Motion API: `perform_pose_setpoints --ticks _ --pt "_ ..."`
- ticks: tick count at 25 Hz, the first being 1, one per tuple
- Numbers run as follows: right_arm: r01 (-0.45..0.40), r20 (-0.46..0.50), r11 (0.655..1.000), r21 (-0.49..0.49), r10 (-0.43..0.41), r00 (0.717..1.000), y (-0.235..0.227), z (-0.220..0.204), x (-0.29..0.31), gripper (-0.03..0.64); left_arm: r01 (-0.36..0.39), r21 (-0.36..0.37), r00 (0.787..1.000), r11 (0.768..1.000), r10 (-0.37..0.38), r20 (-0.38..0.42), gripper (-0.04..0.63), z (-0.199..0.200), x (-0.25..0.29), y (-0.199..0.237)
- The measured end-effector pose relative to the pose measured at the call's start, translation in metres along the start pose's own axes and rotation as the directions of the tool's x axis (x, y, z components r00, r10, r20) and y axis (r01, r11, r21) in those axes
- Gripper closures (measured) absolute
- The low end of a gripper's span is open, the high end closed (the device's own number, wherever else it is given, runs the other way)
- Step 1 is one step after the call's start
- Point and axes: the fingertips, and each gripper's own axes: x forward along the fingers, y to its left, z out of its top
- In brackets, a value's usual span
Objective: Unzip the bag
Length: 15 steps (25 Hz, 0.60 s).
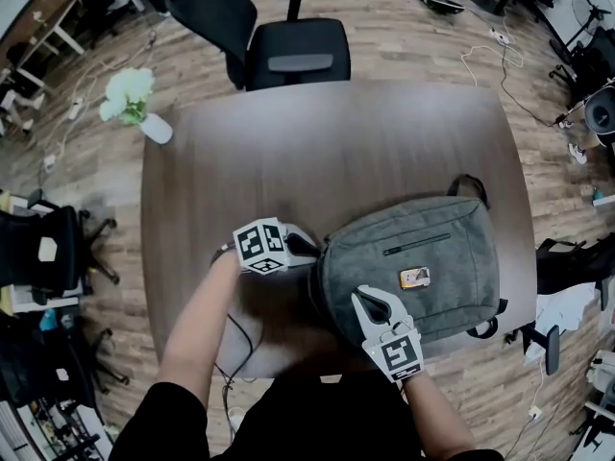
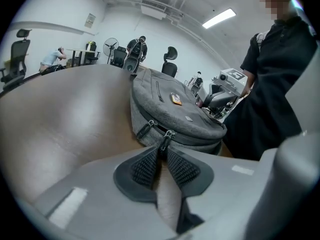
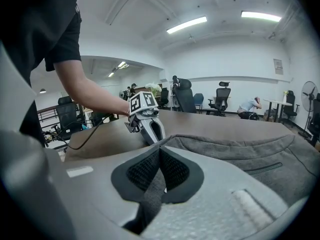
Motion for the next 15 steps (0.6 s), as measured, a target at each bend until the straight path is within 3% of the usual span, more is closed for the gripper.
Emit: perform_pose_setpoints --ticks 9,12,15 --pt "0.006 -0.004 1.0 0.0 -0.006 1.0 -0.0043 -0.0018 0.0022 0.614 -0.002 0.014 1.0 1.0 0.002 0.008 0.532 -0.0001 -0.003 -0.0061" --pt "0.014 -0.005 1.0 0.001 -0.014 1.0 -0.0061 -0.0013 0.0024 0.614 -0.072 0.049 0.997 0.996 0.071 0.01 0.537 0.0003 -0.0046 -0.0065" --pt "0.018 -0.017 1.0 -0.008 -0.018 1.0 -0.0074 -0.0023 0.0024 0.614 -0.196 0.117 0.981 0.974 0.195 0.021 0.54 0.0027 -0.0066 -0.0049"
